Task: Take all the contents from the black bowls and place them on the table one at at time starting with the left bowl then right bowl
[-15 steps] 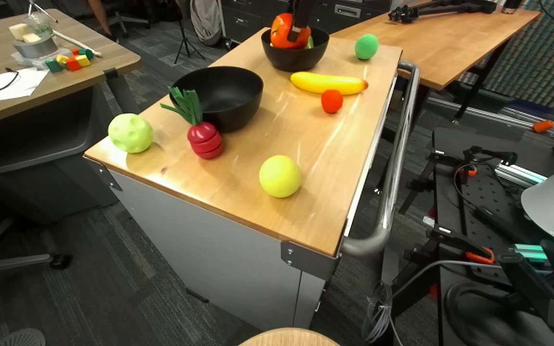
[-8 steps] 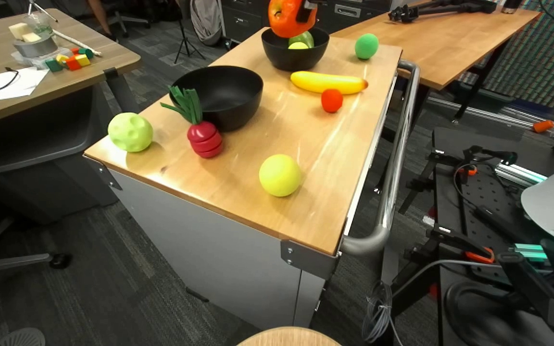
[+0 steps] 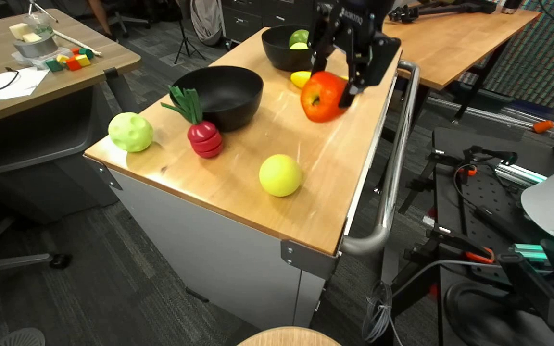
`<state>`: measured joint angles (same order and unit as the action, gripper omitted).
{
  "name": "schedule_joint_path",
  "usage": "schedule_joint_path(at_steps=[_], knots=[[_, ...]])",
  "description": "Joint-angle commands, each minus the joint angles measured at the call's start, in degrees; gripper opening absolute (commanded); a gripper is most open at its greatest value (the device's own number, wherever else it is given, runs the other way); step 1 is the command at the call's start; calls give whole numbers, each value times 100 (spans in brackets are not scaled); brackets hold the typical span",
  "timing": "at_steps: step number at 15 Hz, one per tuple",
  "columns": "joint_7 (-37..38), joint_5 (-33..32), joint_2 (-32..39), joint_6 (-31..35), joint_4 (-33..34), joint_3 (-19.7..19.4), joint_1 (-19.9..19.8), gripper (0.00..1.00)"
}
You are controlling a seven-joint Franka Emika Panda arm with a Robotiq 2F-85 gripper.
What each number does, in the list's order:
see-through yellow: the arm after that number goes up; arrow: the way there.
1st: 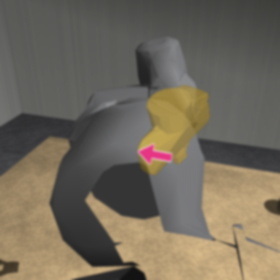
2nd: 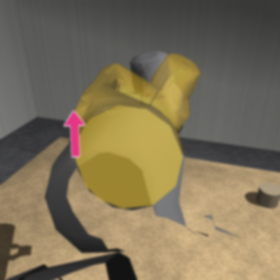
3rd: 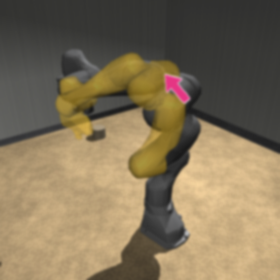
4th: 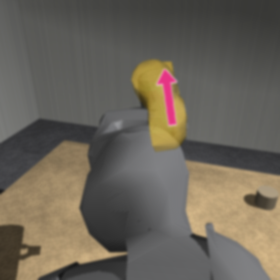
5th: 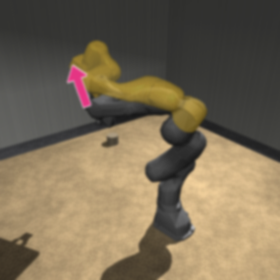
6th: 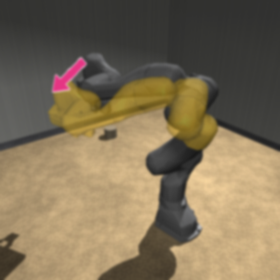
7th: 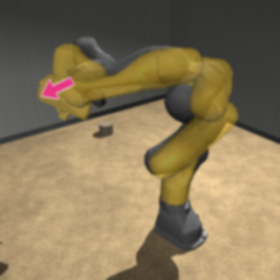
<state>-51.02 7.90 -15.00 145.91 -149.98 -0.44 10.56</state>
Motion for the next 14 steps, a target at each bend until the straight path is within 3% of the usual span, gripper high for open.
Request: schedule_joint_path(at_steps=[1, 6, 14], knots=[[-202, 422, -158, 289, -487, 5, 346, 53], [-211, 438, -72, 520, -673, 8, 547, 53], [-431, 204, 419, 926, -332, -71, 428, 53]])
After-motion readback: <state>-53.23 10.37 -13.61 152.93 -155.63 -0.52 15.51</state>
